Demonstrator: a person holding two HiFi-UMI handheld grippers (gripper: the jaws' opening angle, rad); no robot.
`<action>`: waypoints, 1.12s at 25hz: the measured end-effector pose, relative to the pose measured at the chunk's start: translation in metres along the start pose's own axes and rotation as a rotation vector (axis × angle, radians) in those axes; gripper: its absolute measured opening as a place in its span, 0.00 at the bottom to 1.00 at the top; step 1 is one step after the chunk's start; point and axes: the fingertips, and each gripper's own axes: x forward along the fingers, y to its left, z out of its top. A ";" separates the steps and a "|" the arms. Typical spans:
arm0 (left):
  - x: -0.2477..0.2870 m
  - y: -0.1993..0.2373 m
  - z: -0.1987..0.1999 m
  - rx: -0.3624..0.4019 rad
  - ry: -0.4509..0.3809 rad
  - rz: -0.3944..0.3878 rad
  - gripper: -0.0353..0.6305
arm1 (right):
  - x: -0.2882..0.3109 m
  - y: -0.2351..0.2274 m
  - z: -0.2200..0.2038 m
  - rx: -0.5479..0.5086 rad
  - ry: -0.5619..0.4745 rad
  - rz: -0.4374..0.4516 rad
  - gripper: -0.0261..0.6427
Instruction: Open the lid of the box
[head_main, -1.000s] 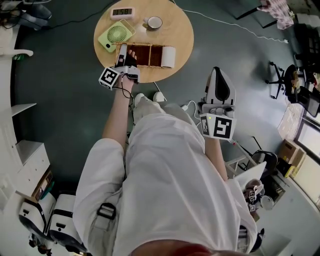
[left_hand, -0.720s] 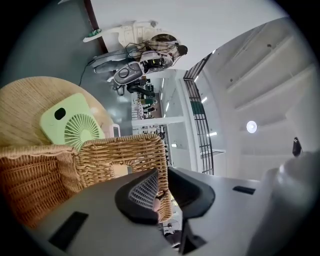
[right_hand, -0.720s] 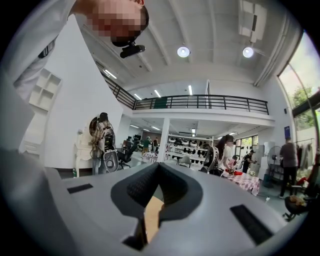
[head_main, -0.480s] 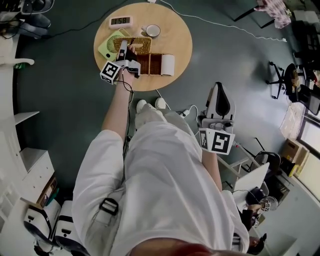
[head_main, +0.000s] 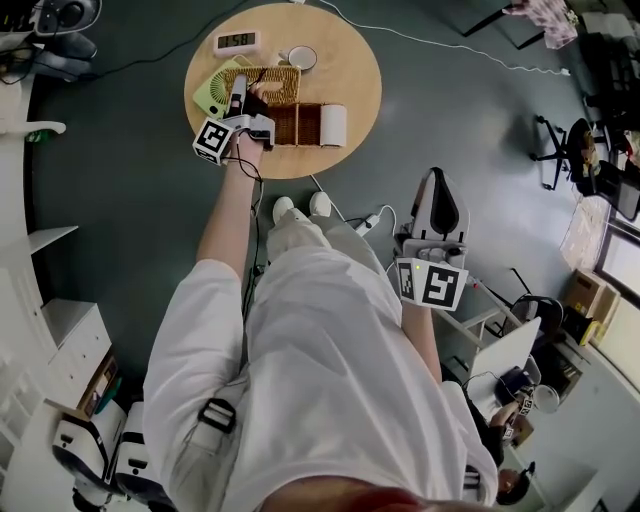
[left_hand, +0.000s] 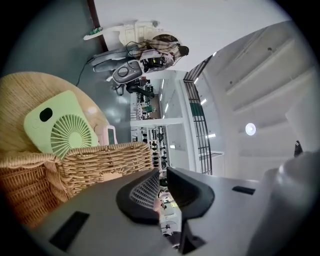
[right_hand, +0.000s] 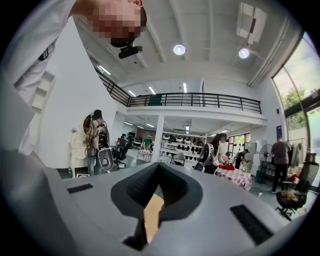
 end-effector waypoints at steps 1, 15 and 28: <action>-0.001 -0.005 -0.001 0.020 0.010 -0.003 0.12 | 0.000 0.001 -0.001 0.004 0.000 0.003 0.04; -0.026 -0.117 0.000 0.816 0.249 -0.042 0.04 | 0.000 0.024 0.009 0.040 -0.056 0.039 0.04; -0.085 -0.245 -0.034 1.562 0.214 -0.181 0.04 | 0.007 0.059 0.038 0.031 -0.131 0.076 0.04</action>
